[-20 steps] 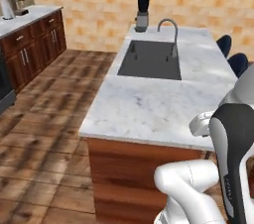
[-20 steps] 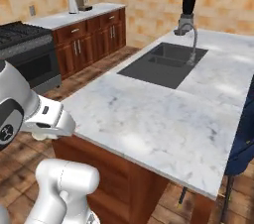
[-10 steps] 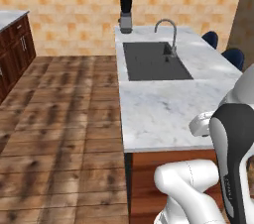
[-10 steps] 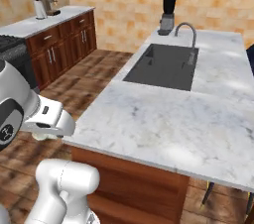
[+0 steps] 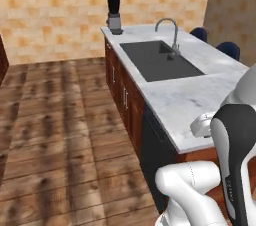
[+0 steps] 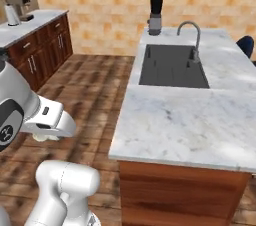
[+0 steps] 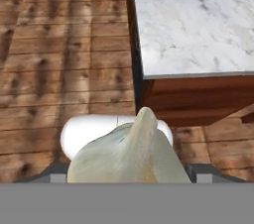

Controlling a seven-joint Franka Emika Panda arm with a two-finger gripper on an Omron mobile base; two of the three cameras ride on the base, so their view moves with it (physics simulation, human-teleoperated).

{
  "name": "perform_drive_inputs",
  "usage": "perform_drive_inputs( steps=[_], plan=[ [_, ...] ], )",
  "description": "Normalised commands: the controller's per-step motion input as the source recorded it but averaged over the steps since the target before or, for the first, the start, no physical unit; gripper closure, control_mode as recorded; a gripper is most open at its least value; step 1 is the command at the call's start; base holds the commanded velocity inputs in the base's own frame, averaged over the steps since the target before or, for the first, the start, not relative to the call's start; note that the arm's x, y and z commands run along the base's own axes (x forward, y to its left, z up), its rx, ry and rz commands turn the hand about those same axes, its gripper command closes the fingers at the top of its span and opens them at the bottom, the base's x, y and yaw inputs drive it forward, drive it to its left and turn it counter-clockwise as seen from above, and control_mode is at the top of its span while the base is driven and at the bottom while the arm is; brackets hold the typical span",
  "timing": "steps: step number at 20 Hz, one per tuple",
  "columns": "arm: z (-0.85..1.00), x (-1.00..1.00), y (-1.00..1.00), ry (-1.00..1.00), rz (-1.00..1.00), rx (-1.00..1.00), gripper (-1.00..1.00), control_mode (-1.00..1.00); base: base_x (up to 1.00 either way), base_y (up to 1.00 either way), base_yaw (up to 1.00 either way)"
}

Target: Grab the garlic and lime from the fridge, place them in the blender, close the lid, and turn on the blender to create a marinade.

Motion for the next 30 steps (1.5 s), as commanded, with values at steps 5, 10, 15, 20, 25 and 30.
perform_drive_inputs(
  steps=[5,10,15,20,25,30],
  plan=[
    [0.0,0.0,0.0,0.0,0.0,0.0,1.0,1.0,0.35,1.0,-0.37],
    [0.0,0.0,0.0,0.0,0.0,0.0,1.0,1.0,0.76,1.0,-0.41],
    [0.0,0.0,0.0,0.0,0.0,0.0,1.0,1.0,0.98,1.0,-0.4],
    [0.0,0.0,0.0,0.0,0.0,0.0,1.0,1.0,1.0,1.0,-0.38],
    [0.0,0.0,0.0,0.0,0.0,0.0,1.0,1.0,1.0,1.0,-0.39],
    [0.0,0.0,0.0,0.0,0.0,0.0,1.0,1.0,0.98,0.97,-0.39]
  ],
)
